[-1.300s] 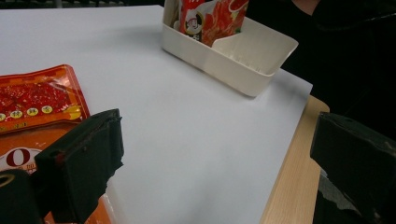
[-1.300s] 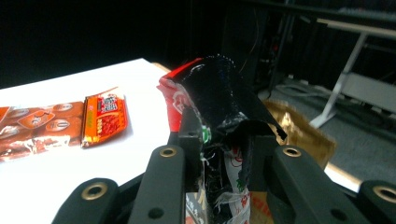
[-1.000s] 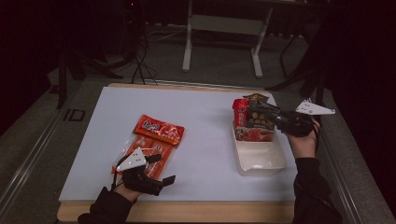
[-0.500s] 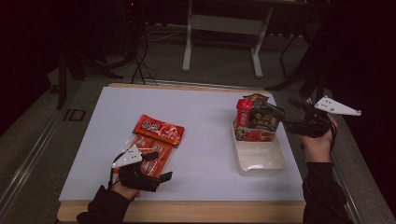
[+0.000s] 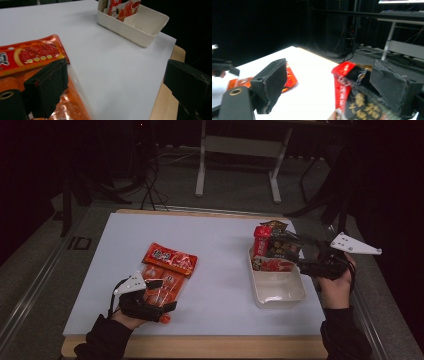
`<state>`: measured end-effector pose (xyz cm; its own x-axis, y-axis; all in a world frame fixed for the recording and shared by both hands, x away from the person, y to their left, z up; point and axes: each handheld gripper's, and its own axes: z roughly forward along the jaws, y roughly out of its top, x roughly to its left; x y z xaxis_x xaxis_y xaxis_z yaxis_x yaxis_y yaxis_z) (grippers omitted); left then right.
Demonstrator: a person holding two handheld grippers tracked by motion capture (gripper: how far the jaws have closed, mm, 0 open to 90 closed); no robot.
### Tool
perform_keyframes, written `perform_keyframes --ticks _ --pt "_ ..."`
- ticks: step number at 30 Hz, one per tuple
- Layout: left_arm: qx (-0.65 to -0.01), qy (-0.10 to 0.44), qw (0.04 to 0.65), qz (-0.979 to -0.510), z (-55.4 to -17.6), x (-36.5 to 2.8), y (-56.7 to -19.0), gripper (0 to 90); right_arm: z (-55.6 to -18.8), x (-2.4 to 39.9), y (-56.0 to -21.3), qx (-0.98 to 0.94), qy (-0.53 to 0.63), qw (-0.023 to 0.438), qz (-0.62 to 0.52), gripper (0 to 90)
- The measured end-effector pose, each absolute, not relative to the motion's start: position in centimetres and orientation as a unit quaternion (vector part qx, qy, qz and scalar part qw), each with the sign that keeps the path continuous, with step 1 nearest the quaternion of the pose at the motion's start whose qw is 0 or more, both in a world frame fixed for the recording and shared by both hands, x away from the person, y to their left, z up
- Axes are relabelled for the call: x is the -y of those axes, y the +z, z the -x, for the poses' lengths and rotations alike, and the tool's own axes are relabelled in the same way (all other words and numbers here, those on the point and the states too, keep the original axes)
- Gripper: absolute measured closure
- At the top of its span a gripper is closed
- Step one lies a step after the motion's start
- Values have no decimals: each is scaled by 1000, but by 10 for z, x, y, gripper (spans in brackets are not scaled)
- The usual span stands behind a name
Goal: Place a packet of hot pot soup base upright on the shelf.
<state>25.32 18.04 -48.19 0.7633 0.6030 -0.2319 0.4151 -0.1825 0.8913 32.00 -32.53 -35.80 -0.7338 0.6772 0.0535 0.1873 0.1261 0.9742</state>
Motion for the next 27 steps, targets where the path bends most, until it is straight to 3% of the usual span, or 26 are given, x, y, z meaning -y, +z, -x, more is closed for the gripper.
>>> perform_keyframes --ticks 14,21,23,24,25,27 --pt "-355 103 515 -773 -272 -216 -481 182 -280 298 -397 -755 577 175 -259 189" --pt "-391 134 496 -764 -286 -239 -484 331 -265 283 -414 -767 576 141 -245 153" --pt "-395 143 489 -764 -288 -241 -485 444 -263 282 -416 -770 575 139 -241 153" --pt "-406 151 477 -765 -293 -246 -487 444 -261 281 -418 -772 574 132 -241 152" --pt "-411 153 475 -763 -295 -248 -488 558 -258 280 -422 -774 572 117 -246 149" --pt "-420 163 469 -760 -301 -254 -492 661 -255 280 -425 -774 573 109 -245 149"
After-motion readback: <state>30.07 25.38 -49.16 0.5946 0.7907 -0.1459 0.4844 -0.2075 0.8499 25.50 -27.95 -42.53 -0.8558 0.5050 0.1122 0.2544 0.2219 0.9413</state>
